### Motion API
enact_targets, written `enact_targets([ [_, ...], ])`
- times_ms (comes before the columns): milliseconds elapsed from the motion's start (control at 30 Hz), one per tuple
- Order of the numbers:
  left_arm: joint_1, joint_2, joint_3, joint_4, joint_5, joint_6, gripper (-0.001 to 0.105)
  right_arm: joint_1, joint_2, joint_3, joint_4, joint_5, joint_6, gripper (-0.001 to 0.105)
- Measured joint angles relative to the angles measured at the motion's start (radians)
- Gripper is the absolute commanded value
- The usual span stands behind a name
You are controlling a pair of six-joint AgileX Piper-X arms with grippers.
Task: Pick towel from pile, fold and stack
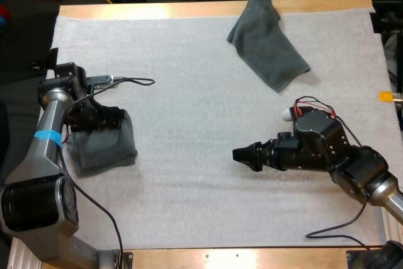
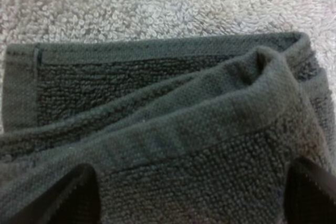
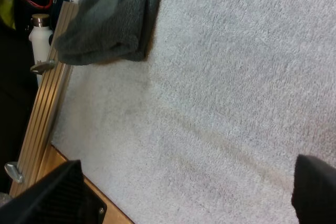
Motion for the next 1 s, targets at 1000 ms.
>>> enact_targets([
  [1000,-0.007,-0.383,0.016,0.229,-0.003,-0.011,0.071,0.000,0.000,0.000,-0.004,-0.038,0.000,0.078],
])
